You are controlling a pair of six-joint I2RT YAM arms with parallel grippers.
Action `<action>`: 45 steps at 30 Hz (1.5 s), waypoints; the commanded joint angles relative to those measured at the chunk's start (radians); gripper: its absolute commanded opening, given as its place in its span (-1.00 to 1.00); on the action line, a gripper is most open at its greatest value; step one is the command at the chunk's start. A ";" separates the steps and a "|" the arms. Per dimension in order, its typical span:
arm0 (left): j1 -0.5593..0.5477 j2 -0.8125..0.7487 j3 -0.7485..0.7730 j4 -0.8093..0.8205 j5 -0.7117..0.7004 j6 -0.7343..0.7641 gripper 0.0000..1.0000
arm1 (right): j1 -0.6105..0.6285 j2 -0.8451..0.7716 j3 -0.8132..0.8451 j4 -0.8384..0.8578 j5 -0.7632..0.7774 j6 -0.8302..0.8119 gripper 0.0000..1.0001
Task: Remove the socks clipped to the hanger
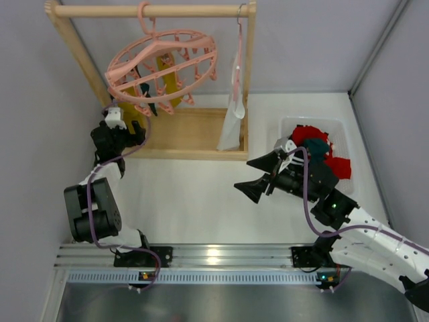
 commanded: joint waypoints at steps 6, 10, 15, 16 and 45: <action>0.010 0.074 0.116 0.031 -0.030 0.088 0.97 | -0.007 -0.014 -0.002 0.037 -0.077 -0.011 0.99; 0.009 0.102 0.160 0.031 -0.008 0.113 0.97 | -0.009 -0.010 -0.003 0.047 -0.090 -0.010 0.99; 0.010 0.157 0.220 0.031 0.028 0.102 0.97 | -0.004 0.001 -0.003 0.054 -0.091 -0.014 0.99; 0.009 0.166 0.225 0.031 0.036 0.090 0.97 | -0.002 0.003 -0.003 0.055 -0.091 -0.014 0.99; -0.379 -0.315 -0.221 0.122 -0.752 -0.517 -1.00 | 0.013 0.000 0.027 0.077 -0.013 0.058 0.97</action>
